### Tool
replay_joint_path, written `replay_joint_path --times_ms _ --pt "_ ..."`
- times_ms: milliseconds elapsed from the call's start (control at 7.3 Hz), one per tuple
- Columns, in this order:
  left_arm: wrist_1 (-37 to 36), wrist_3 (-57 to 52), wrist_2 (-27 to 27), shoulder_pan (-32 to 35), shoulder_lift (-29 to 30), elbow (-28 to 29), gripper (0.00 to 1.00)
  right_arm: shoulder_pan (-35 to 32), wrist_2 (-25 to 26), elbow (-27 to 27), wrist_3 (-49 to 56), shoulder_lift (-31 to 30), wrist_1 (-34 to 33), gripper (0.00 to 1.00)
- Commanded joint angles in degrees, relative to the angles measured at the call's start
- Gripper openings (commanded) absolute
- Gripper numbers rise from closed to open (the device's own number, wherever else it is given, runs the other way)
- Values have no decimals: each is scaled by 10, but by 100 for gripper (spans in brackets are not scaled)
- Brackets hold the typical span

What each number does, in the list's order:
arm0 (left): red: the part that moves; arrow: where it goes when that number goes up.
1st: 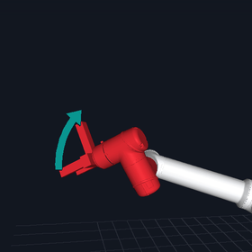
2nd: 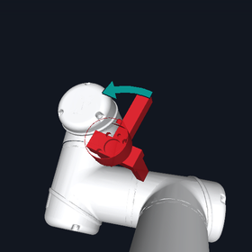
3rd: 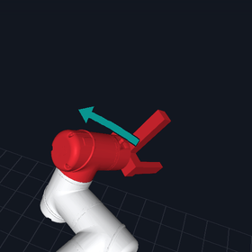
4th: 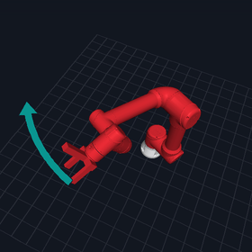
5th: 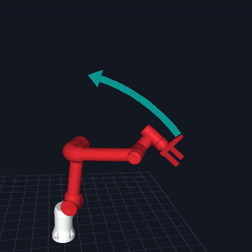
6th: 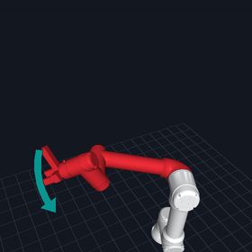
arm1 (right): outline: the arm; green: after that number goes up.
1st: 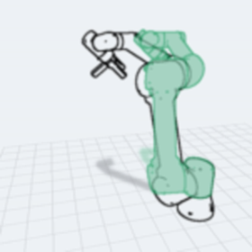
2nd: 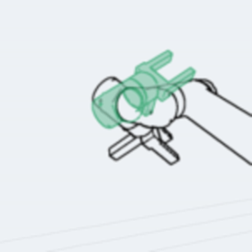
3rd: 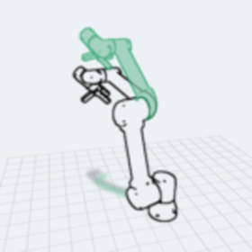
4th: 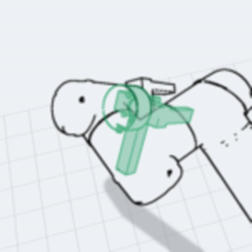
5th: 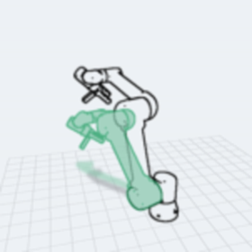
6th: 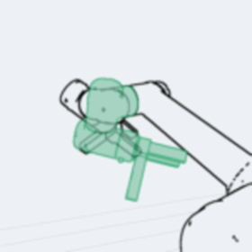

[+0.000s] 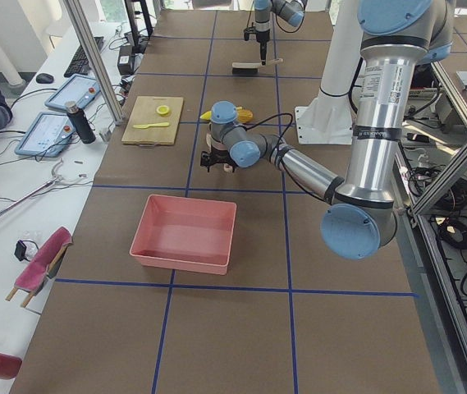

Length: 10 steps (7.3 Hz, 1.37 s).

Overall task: Sweep and dump trash into bin
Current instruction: 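Grasp the white dustpan handle with the left gripper while the right grasps the brush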

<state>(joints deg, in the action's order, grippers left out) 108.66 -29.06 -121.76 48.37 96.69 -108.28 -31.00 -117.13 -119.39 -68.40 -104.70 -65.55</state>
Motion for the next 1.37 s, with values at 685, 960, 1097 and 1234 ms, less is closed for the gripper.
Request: replay_joint_path --times_ms 685,960,1097,1234 --pt "1 52 3 -70 64 40 97 36 24 -6 -15 -5 5 69" --pt "8 53 1 -71 66 59 97 35 24 -5 -15 0 5 52" --pt "8 53 0 -71 66 57 97 43 30 -3 -13 0 4 51" --pt "8 53 0 -71 73 62 97 42 30 -4 -14 0 5 19"
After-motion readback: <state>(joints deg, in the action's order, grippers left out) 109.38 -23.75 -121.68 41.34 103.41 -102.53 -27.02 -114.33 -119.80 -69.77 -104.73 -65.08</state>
